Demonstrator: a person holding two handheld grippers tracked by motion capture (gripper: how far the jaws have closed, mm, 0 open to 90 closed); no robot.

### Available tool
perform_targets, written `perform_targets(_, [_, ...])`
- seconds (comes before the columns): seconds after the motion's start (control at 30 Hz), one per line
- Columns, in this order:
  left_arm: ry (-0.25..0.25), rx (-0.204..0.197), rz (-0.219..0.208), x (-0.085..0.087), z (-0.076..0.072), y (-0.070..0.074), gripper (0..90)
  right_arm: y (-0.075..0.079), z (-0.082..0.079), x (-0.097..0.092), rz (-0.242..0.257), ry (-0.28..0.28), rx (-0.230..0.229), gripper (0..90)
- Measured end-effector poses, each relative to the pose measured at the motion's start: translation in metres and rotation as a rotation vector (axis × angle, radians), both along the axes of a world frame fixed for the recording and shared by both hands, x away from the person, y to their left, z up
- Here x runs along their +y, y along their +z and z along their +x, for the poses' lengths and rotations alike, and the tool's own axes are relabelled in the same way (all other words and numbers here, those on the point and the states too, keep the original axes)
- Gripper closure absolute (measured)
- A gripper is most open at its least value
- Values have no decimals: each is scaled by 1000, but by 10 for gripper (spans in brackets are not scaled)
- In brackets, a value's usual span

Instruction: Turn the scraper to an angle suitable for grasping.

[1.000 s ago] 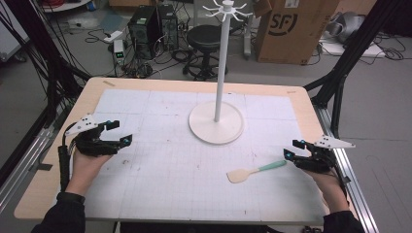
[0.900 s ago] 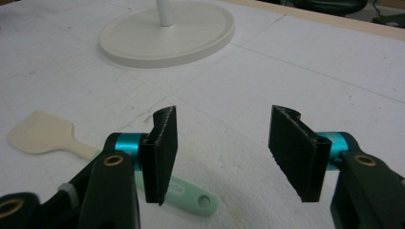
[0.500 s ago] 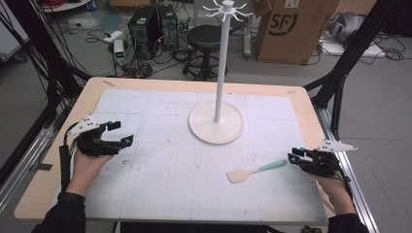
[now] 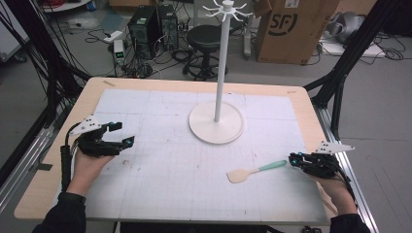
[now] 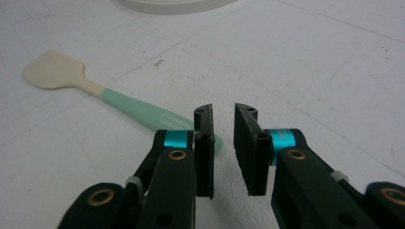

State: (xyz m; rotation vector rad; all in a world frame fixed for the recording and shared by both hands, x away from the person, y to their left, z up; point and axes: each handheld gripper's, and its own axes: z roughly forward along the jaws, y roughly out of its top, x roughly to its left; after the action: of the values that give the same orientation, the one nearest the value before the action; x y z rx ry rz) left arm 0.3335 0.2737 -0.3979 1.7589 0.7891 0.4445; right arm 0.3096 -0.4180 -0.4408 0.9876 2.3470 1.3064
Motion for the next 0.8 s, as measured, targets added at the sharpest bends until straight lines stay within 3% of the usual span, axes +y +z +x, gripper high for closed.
perform_targets(0.27, [-5,2,13,-1,-1,0,197,-2,1,2,-15,26,37,829])
perform_targets(0.43, [-10,6,20,-2,-1,-1,199,-7,3,8,-51,69,70,830])
perform_targets(0.8, [-14,6,29,-4,-1,-1,200,-9,5,11,-70,56,82,830])
